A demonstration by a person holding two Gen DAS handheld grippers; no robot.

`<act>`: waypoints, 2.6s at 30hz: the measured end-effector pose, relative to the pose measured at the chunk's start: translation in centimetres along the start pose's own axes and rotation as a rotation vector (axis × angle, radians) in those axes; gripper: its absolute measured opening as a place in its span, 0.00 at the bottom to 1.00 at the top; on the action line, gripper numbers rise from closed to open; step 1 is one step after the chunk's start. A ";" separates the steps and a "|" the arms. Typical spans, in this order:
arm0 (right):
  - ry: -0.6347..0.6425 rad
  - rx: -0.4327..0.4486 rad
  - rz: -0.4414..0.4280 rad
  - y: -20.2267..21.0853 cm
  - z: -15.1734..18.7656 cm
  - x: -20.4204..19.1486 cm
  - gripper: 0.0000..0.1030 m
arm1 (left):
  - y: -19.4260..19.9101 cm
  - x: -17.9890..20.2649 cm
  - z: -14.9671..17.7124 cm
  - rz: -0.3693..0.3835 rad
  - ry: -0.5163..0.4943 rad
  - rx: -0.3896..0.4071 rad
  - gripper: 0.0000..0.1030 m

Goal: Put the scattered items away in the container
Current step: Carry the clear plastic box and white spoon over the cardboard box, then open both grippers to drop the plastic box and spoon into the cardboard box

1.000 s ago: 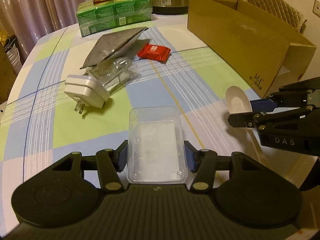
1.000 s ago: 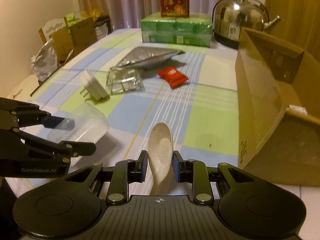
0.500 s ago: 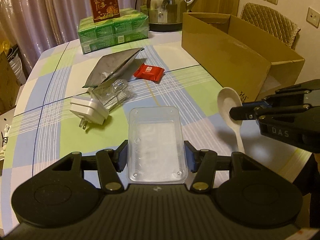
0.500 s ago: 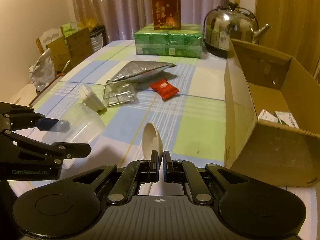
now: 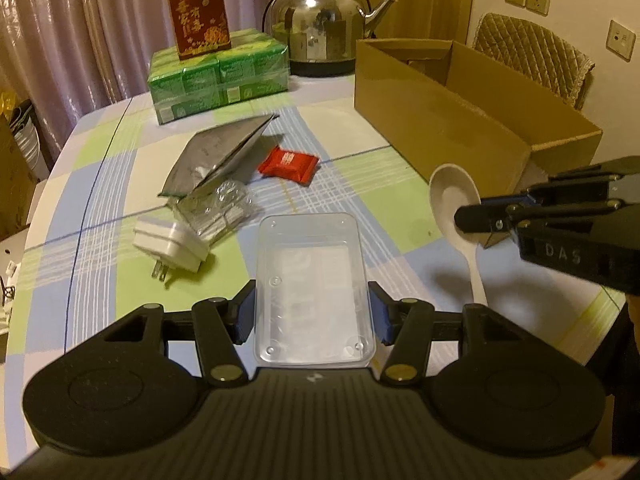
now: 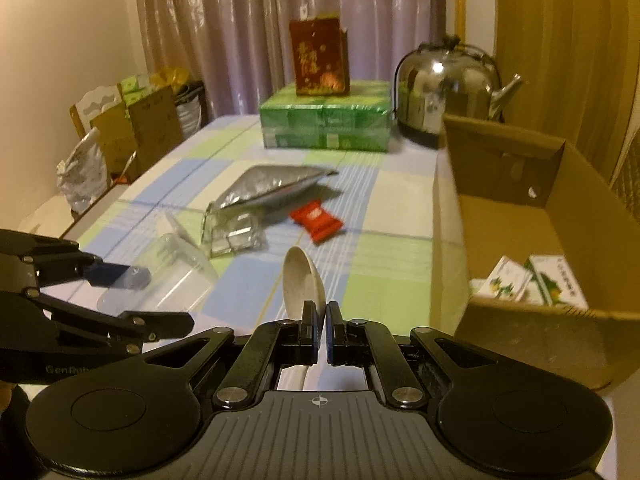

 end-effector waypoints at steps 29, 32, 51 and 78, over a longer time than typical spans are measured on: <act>-0.135 0.240 0.119 9.5 -11.7 12.9 0.01 | 1.6 11.5 -14.4 0.156 -0.131 0.187 0.49; -0.146 0.251 0.132 9.7 -12.5 14.5 0.01 | 1.2 13.0 -15.7 0.174 -0.146 0.195 0.49; -0.148 0.213 0.203 5.1 -12.6 22.3 0.01 | -4.4 17.6 -19.5 0.217 -0.193 0.175 0.49; -0.172 0.091 0.187 0.6 -8.0 23.7 0.01 | -10.3 19.7 -16.4 0.206 -0.268 0.064 0.50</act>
Point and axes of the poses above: each gripper's, at about its wrist camera, not at the fingertips, and y roughly against the way its jaws point, x to its right, z to its underside, the point moved 10 cm from there along -y, roughly the way its jaws point, and after that the axes turned 5 degrees about -y, right-handed, at the moved point
